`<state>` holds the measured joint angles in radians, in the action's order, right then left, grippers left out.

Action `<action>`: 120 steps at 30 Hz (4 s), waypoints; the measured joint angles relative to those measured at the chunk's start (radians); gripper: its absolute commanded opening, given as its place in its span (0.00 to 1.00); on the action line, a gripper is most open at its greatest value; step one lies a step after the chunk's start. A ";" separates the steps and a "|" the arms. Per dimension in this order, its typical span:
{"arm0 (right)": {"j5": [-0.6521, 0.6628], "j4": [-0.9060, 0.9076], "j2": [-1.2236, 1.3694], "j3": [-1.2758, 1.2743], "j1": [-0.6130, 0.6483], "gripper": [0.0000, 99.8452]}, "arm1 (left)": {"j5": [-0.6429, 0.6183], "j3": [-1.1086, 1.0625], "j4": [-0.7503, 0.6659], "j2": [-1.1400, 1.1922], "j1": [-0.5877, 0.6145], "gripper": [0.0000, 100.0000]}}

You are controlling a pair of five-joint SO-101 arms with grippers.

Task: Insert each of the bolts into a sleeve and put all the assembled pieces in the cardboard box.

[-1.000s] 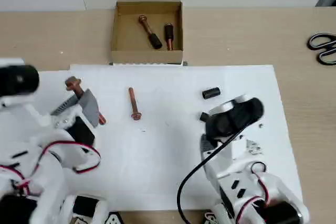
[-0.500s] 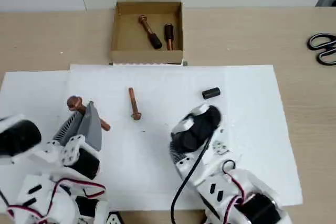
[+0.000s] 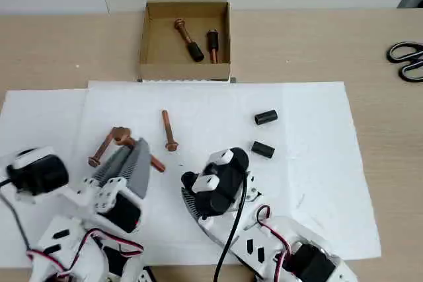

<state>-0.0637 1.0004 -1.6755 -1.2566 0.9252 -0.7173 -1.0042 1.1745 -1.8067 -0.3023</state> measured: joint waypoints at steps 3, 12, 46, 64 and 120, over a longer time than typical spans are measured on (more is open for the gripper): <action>0.000 -0.005 0.000 -0.002 0.021 0.00 | 0.000 -0.006 -0.006 0.000 -0.034 0.01; 0.002 -0.058 0.000 -0.002 0.051 0.00 | 0.023 -0.044 -0.012 0.000 -0.121 0.01; 0.057 -0.060 0.000 -0.003 0.057 0.00 | 0.169 -0.044 0.218 -0.002 -0.348 0.01; 0.058 -0.060 0.002 -0.009 0.055 0.00 | 0.169 -0.044 0.244 -0.002 -0.331 0.20; 0.014 -0.281 0.666 0.295 -0.384 0.00 | 0.620 -0.381 0.112 0.000 0.440 0.01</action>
<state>-0.0499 0.7196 -1.0096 -0.9620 0.5416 -0.0974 -1.3848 1.2866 -1.8067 0.1381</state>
